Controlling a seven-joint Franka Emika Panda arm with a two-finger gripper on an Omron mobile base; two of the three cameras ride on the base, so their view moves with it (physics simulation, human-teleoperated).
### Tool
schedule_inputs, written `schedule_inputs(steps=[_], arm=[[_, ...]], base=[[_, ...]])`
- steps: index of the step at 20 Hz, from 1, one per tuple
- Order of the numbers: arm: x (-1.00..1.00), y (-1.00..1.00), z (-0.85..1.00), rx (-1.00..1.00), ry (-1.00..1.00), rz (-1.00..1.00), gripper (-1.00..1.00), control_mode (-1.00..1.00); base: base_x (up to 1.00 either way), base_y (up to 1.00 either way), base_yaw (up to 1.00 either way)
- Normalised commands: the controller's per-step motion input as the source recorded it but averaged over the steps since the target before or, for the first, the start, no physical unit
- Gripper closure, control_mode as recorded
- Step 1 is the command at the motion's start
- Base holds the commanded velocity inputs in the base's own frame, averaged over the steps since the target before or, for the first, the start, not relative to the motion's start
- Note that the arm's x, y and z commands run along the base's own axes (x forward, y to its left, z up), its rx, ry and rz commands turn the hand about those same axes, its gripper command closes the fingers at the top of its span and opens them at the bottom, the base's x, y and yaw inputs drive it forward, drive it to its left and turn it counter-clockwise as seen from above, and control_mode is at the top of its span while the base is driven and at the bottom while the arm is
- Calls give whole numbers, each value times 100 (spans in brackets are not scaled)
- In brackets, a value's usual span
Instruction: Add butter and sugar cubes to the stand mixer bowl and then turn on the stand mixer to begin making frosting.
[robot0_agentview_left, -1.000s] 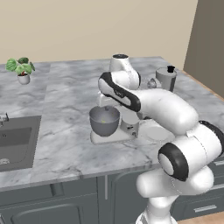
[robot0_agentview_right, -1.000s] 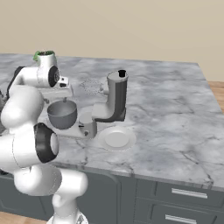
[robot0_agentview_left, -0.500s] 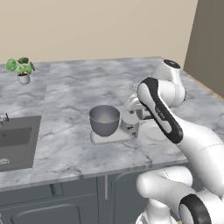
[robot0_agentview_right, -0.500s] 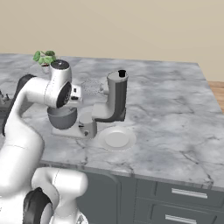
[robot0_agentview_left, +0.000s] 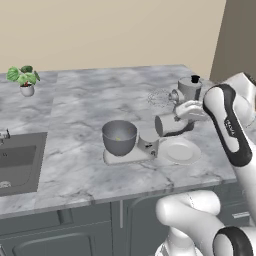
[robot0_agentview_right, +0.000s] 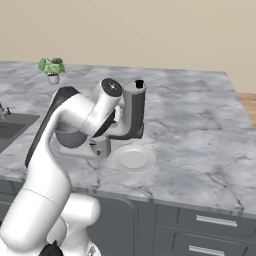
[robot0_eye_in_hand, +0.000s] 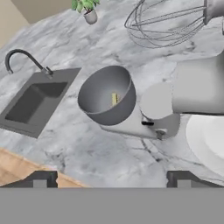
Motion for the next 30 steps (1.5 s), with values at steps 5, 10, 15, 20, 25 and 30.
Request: schedule_inputs(steps=[5,10,15,20,25,30], arm=[[2,-69,55,23,0,0,-100,-100],[8,-70,40,21,0,0,-100,-100],[18,-49,4,15,0,0,-100,-100],[25,-32,0,11,0,0,-100,-100],[25,-5,0,8,-4,0,-100,-100],[34,-3,0,9,-6,0,-100,-100]], base=[[0,0,0],[0,0,0],[0,0,0],[0,0,0],[0,0,0],[0,0,0]])
